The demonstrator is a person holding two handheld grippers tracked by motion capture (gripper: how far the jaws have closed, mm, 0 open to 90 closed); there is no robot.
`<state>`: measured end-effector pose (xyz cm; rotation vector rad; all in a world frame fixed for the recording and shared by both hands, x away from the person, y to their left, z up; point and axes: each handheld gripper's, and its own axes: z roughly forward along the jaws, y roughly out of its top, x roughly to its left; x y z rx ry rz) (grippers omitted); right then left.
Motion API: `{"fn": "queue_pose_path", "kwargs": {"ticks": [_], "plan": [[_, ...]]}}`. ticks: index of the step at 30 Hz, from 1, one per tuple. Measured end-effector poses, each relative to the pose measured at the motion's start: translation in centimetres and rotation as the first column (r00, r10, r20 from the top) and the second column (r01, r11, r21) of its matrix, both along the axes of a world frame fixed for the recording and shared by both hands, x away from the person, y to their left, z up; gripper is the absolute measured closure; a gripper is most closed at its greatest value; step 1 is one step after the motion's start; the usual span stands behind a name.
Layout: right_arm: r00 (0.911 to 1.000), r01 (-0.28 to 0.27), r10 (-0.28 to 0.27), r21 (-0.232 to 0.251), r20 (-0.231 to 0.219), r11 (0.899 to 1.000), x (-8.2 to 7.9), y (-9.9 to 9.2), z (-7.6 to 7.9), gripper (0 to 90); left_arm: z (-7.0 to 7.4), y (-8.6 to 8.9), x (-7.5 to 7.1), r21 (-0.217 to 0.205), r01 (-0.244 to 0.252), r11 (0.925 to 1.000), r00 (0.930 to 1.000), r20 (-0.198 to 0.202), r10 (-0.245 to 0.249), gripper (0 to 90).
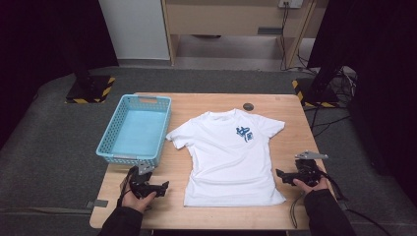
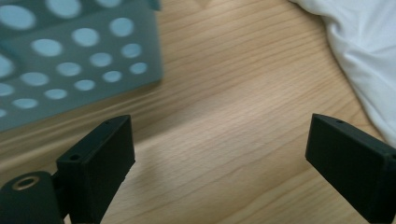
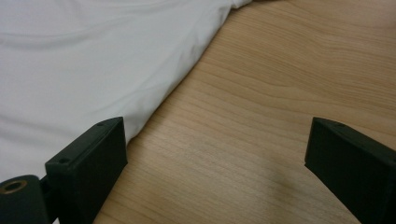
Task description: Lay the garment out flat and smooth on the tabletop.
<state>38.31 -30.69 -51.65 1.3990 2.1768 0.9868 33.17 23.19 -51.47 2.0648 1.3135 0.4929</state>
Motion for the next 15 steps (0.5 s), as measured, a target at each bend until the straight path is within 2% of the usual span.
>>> {"fn": "queue_pose_path", "kwargs": {"ticks": [7, 10, 15], "plan": [[0.9997, 0.025, -0.025, -0.004, 0.005, 1.0, 0.3, -1.1, -0.3, 5.9, -0.2, 2.1, 0.1, -0.012, -0.056, 0.9983, 0.9984, -0.007, 0.056, 7.7], [0.9996, 0.026, -0.026, -0.007, 0.012, 1.0, 0.4, -1.3, -0.5, 6.0, -0.4, 2.8, 0.2, -0.014, -0.076, 0.997, 0.9968, -0.024, 0.076, 7.7], [0.9991, 0.038, -0.037, -0.008, 0.021, 0.999, 0.5, -1.9, -0.7, 6.0, -0.8, 3.3, 0.6, 0.01, -0.09, 0.9959, 0.9951, -0.041, 0.09, 7.5]]}}
